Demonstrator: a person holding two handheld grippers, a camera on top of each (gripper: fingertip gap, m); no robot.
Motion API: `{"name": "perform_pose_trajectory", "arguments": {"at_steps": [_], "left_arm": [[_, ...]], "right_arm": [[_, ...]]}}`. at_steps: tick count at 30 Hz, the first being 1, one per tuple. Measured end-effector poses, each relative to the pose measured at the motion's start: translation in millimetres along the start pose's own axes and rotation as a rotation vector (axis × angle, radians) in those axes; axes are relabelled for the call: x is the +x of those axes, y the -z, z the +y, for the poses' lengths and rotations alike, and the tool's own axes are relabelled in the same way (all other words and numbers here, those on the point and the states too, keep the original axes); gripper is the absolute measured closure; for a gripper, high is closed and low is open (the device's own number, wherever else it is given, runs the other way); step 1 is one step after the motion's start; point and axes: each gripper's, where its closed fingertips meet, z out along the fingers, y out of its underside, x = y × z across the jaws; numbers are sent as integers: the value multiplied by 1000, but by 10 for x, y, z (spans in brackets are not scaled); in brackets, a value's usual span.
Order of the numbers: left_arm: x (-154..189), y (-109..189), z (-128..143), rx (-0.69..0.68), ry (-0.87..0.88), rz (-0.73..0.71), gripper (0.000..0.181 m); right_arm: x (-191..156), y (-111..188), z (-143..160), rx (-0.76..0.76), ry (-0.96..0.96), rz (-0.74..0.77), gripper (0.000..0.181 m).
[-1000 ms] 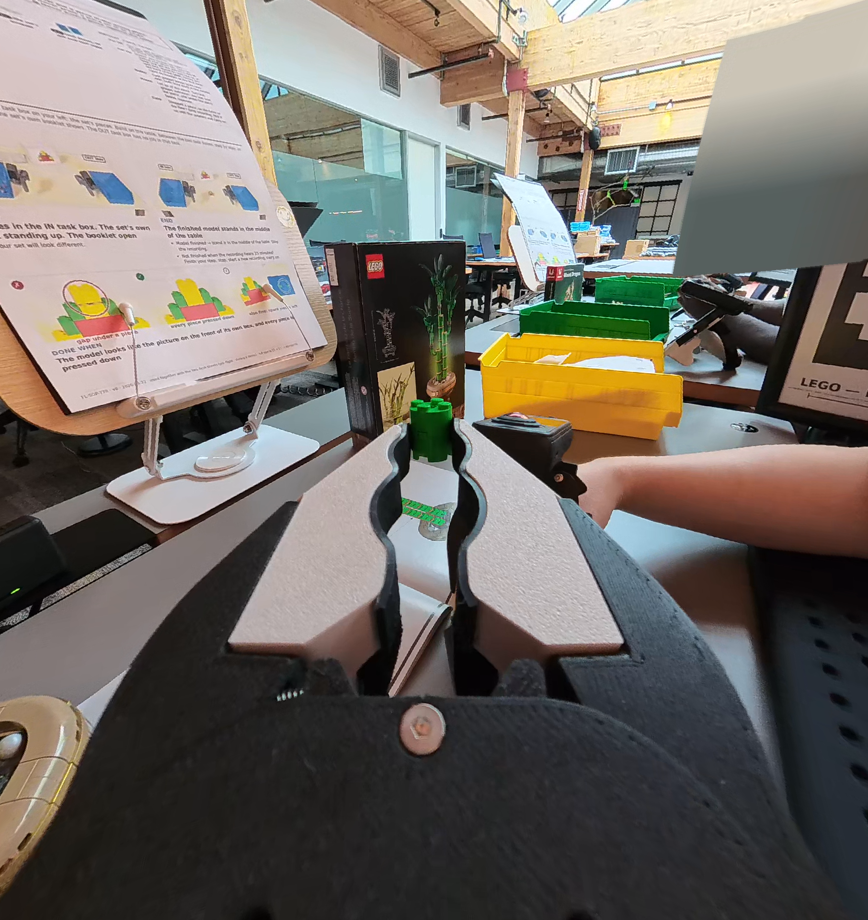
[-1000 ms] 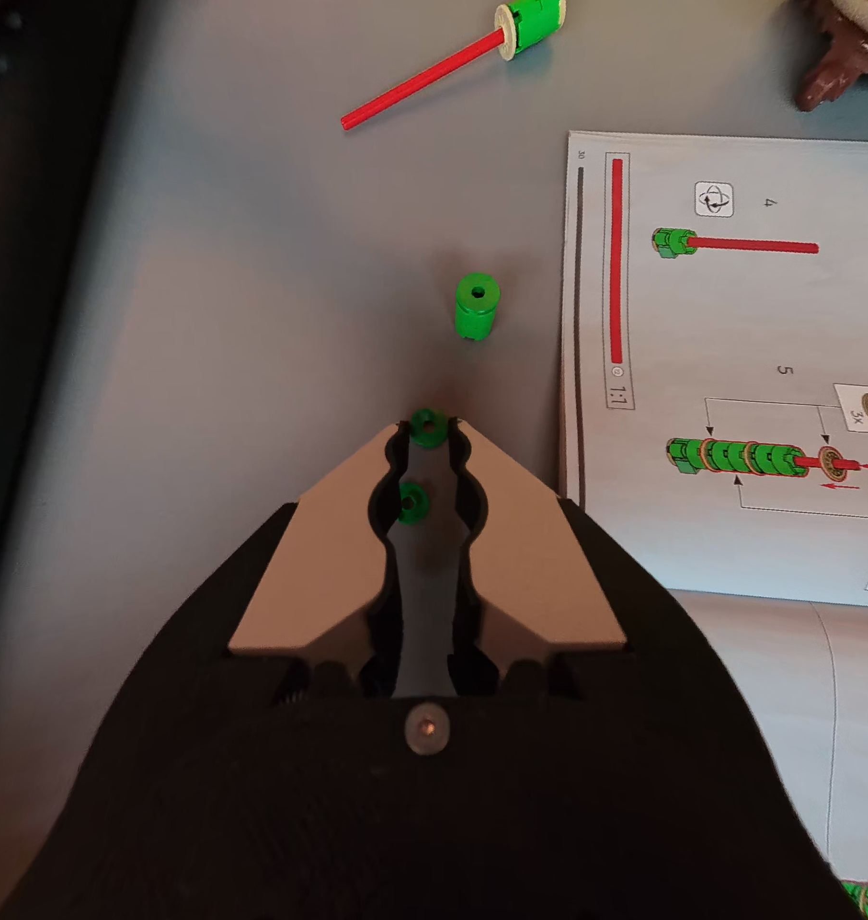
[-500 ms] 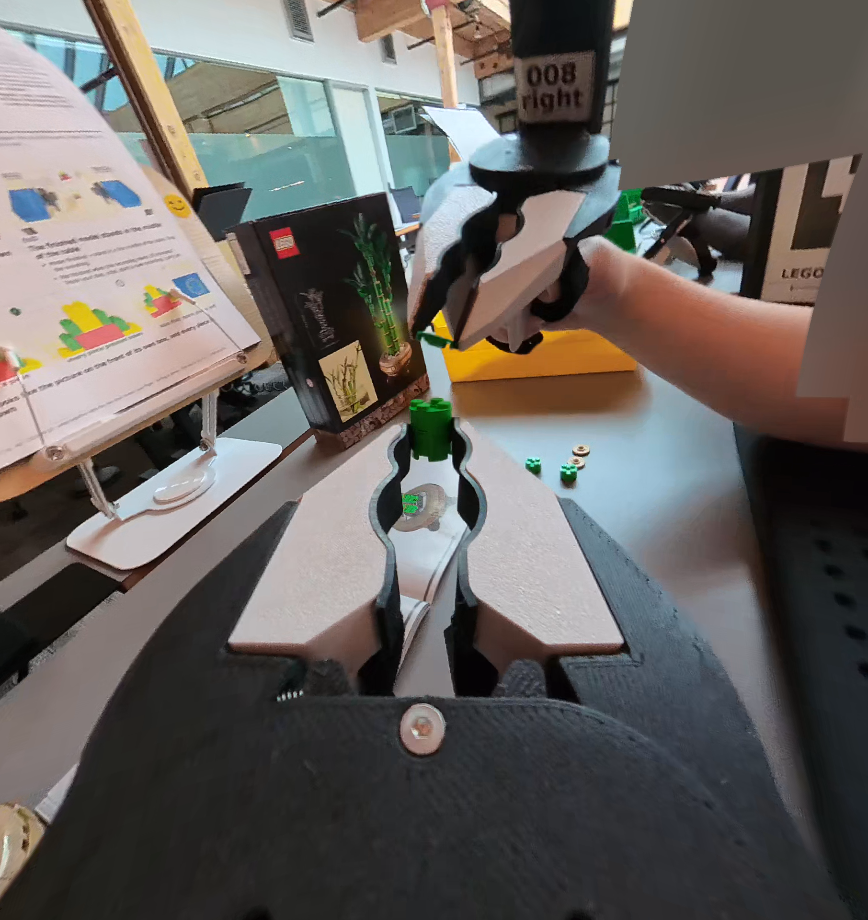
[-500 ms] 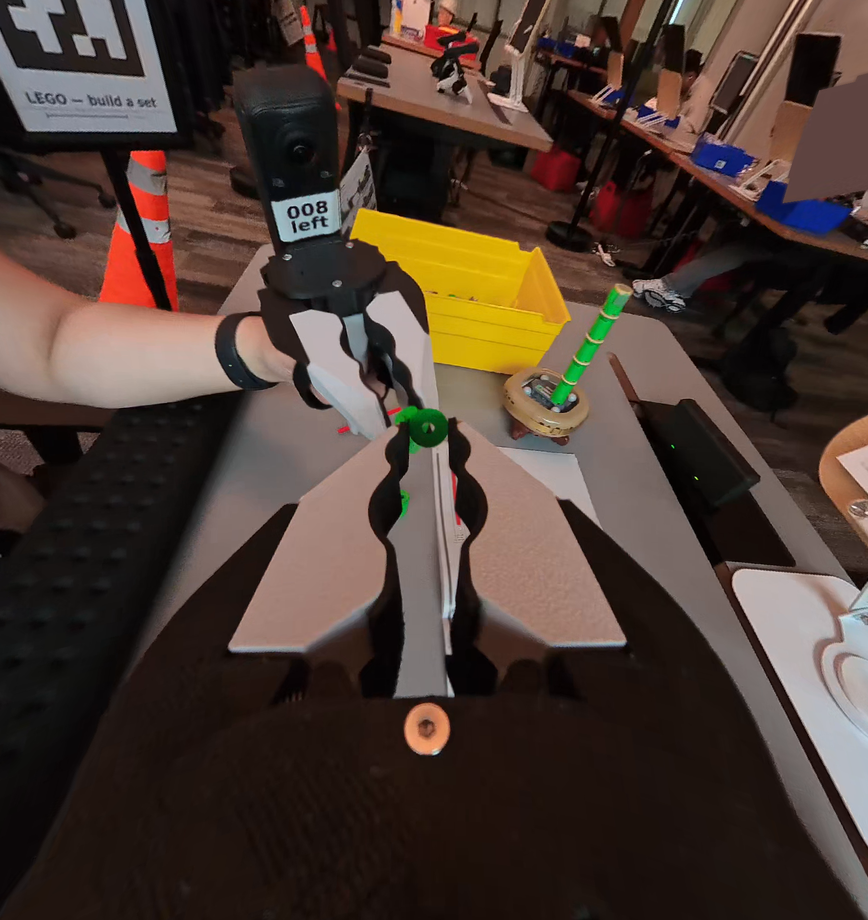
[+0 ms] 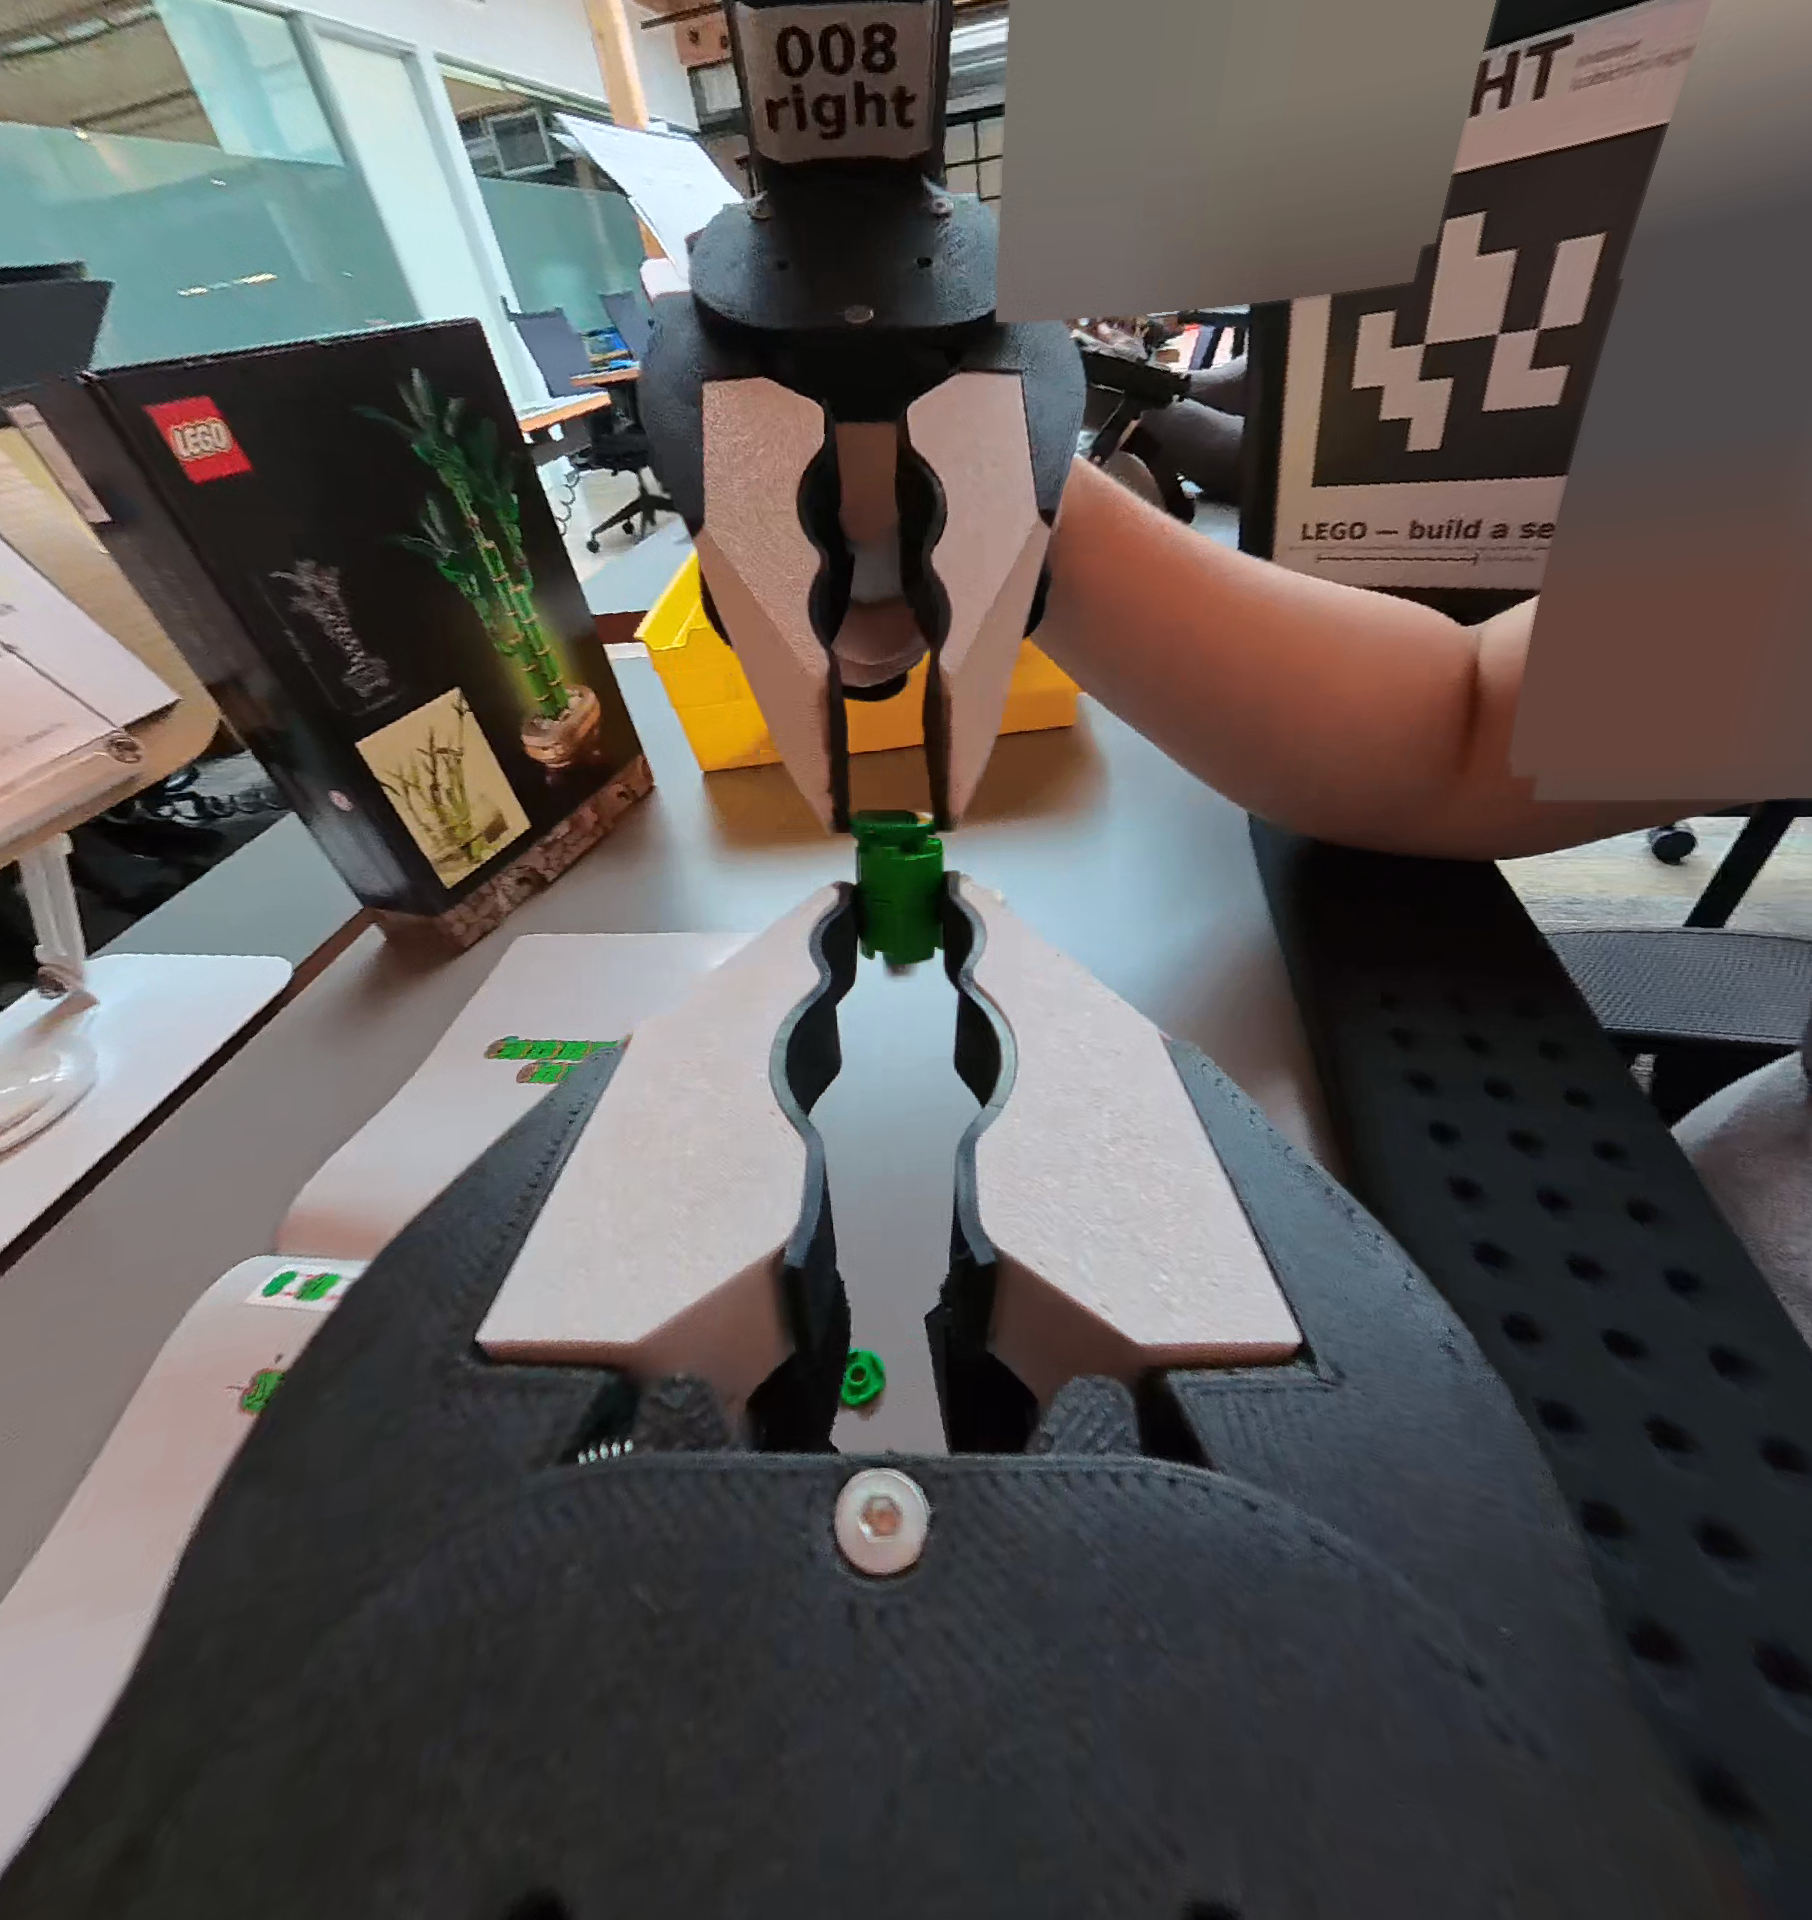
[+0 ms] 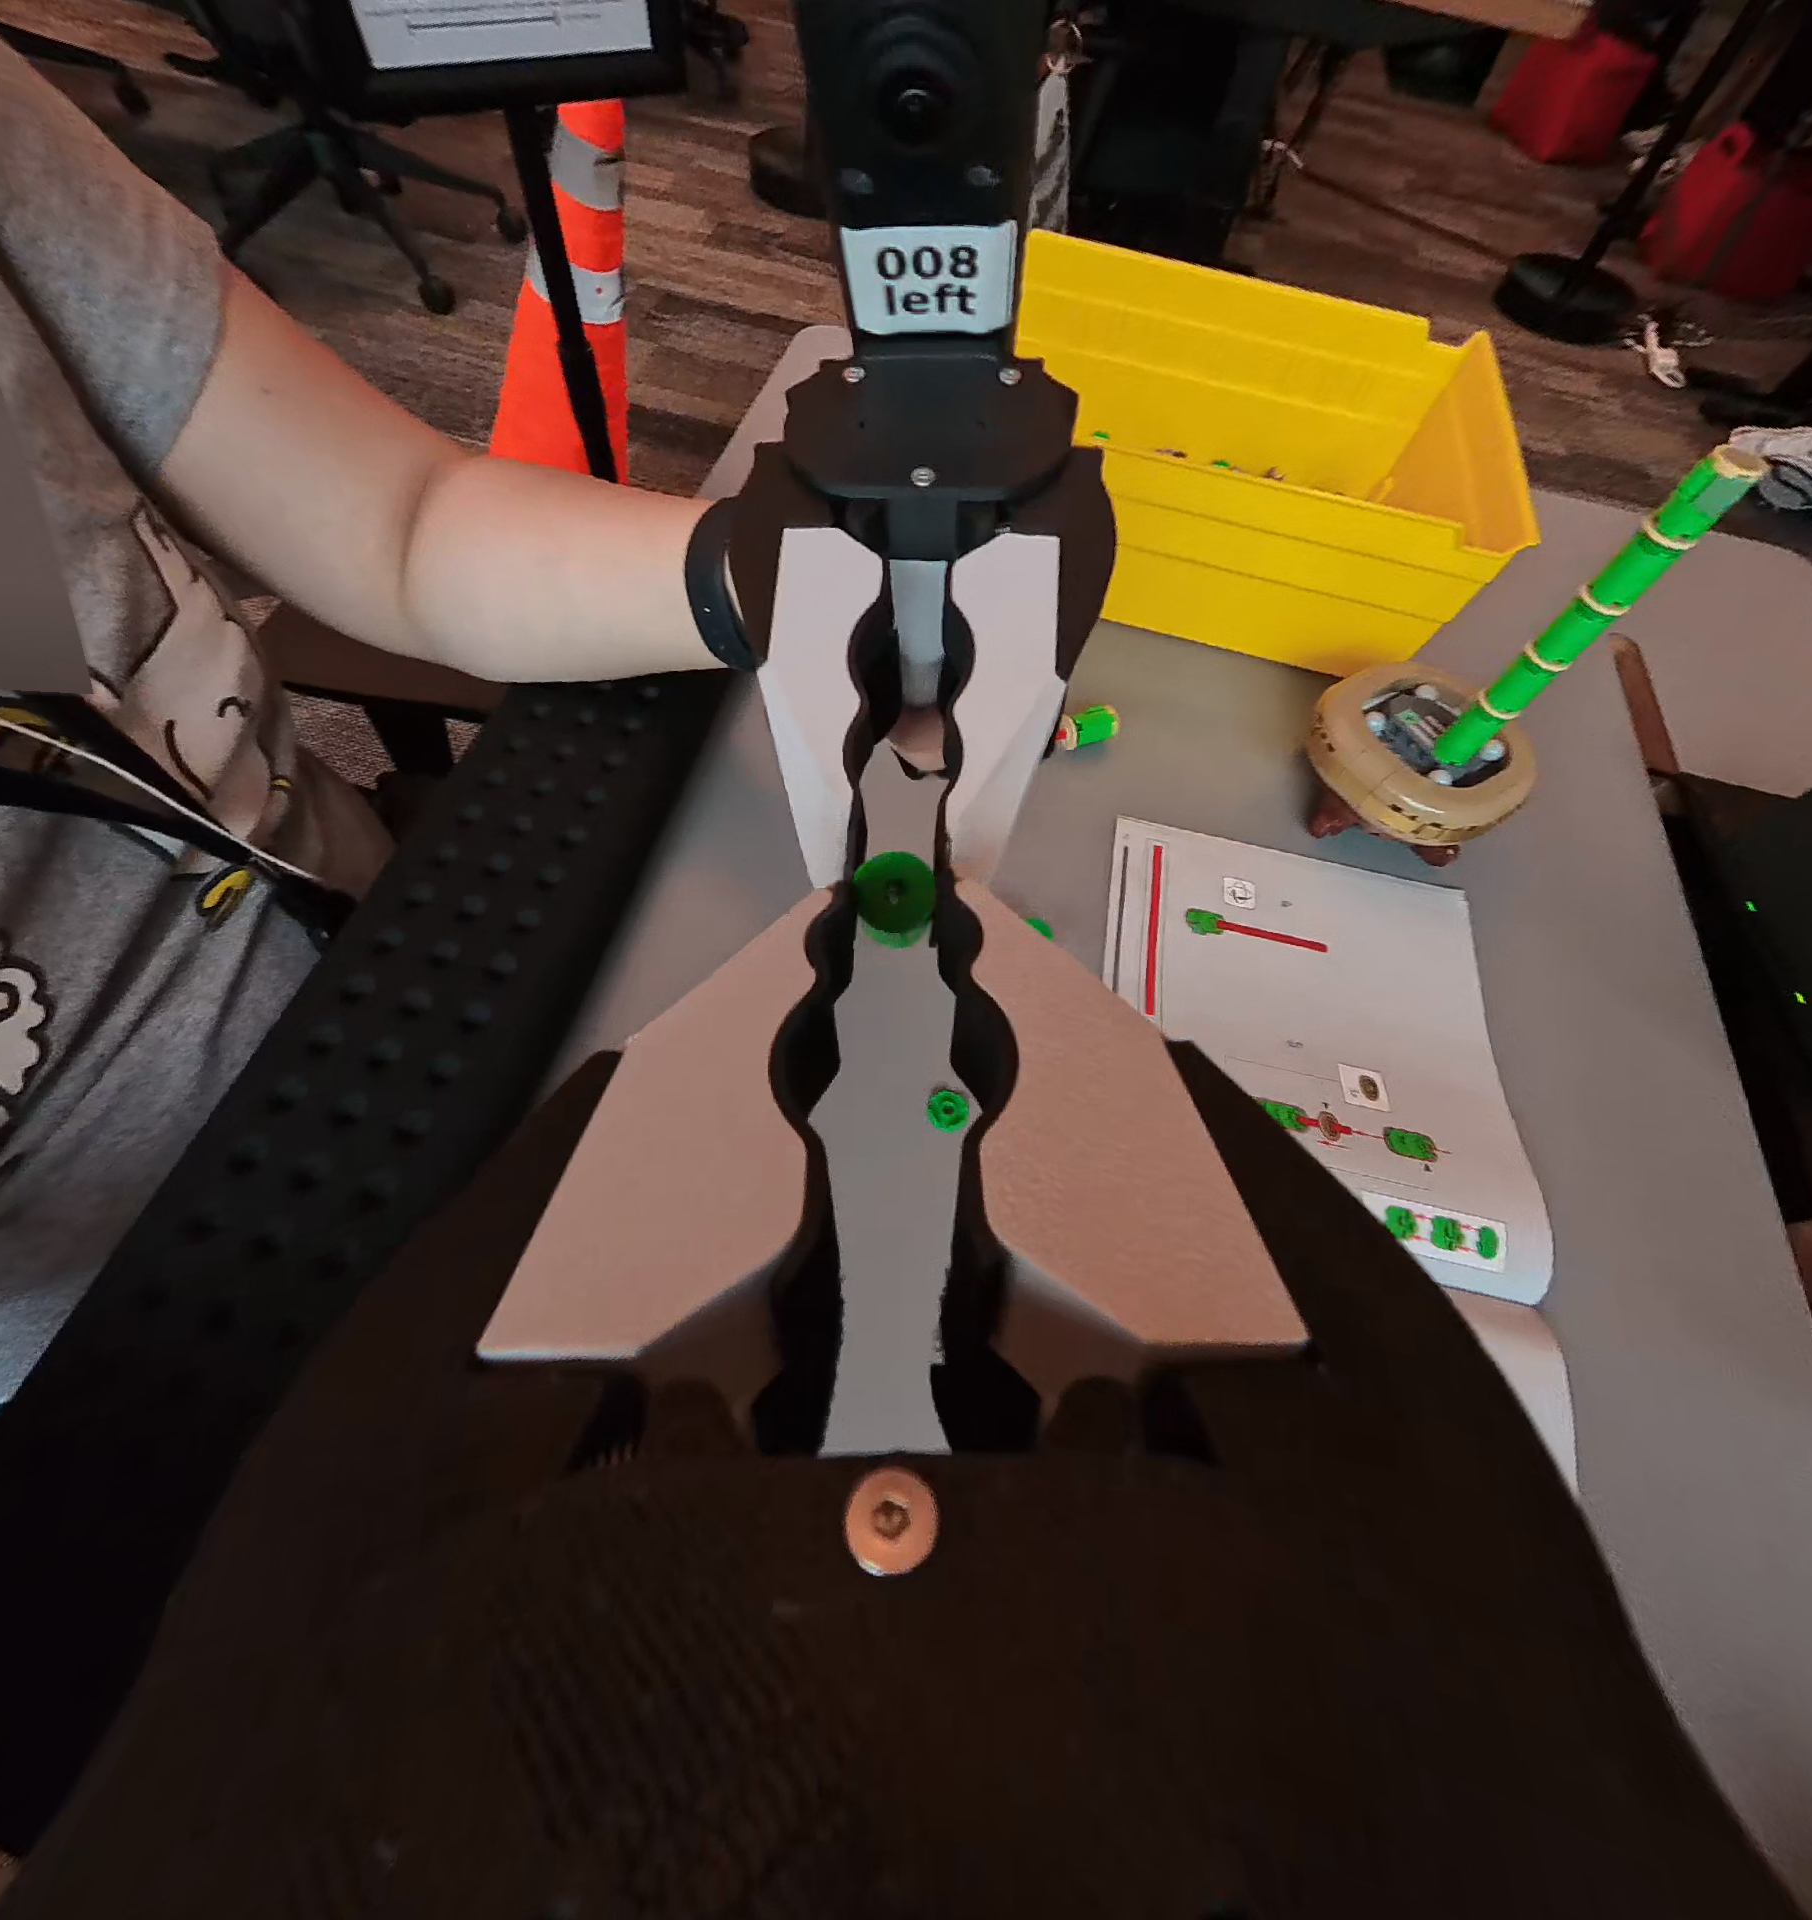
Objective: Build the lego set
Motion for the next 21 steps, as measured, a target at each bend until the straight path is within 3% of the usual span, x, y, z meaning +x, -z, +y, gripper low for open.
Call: {"name": "perform_pose_trajectory", "arguments": {"at_steps": [21], "left_arm": [[77,-12,-52,56,41,67,167]], "right_arm": [[-69,-22,18,-26,-14,-45,166]]}}
